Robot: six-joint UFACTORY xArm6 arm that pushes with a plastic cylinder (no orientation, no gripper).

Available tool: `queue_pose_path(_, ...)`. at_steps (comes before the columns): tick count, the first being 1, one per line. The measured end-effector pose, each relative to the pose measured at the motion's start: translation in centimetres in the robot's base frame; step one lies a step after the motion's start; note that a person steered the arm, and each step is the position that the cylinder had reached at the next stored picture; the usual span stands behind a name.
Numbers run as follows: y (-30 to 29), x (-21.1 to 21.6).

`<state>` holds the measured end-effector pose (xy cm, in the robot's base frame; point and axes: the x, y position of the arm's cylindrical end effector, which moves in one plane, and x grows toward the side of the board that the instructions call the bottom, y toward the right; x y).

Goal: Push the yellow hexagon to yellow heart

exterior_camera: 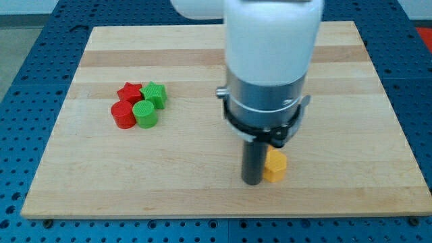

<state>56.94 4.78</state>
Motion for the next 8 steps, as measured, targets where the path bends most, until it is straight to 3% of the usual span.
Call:
queue_pose_path(3,0.7,4.1)
queue_pose_path(5,4.8,1.4)
queue_pose_path(8,5.7,-0.6)
